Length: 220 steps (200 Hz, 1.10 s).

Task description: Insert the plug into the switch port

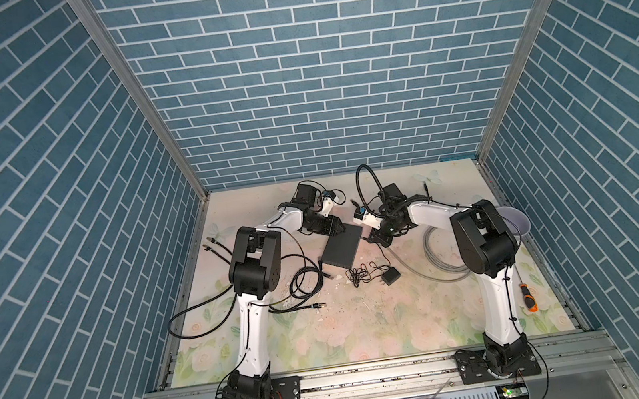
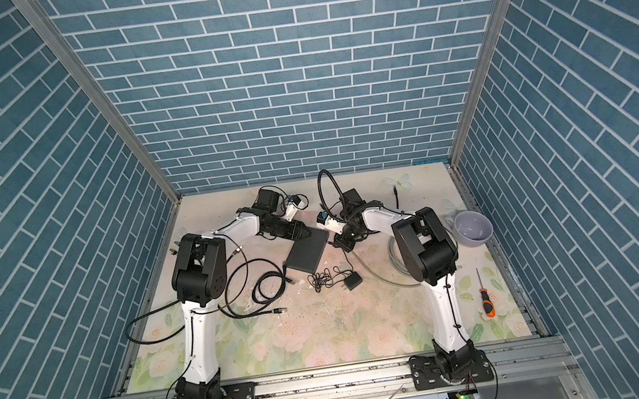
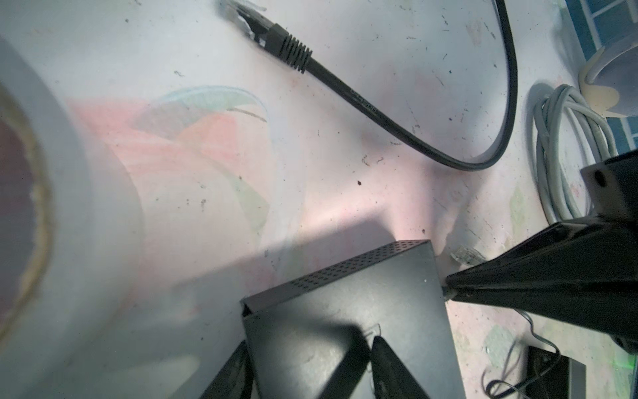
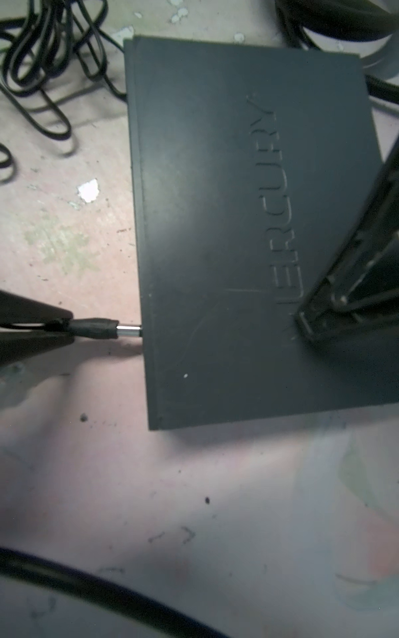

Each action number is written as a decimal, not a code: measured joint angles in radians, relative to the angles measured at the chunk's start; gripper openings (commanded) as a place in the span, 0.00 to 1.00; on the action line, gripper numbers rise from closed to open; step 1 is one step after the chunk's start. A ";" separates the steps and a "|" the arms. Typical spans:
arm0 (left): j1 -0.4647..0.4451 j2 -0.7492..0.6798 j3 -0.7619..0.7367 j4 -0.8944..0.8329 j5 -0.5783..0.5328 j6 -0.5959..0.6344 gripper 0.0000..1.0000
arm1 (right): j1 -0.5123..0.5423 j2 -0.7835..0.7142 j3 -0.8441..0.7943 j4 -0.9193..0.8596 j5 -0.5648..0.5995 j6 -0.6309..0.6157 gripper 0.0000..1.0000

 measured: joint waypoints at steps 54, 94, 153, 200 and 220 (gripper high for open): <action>0.000 0.000 0.009 -0.014 -0.003 0.006 0.54 | -0.007 0.000 -0.002 0.032 0.004 0.001 0.00; 0.000 0.000 0.009 -0.017 -0.002 0.006 0.54 | -0.007 0.000 -0.007 0.043 -0.002 0.000 0.00; 0.009 0.019 0.027 -0.026 0.050 0.047 0.53 | -0.005 0.000 -0.018 0.069 -0.003 0.000 0.00; 0.011 0.060 0.087 -0.061 0.082 0.092 0.54 | -0.005 0.000 -0.018 0.069 0.001 -0.018 0.00; 0.011 0.065 0.097 -0.071 0.087 0.103 0.53 | -0.005 0.000 -0.018 0.071 0.003 -0.019 0.00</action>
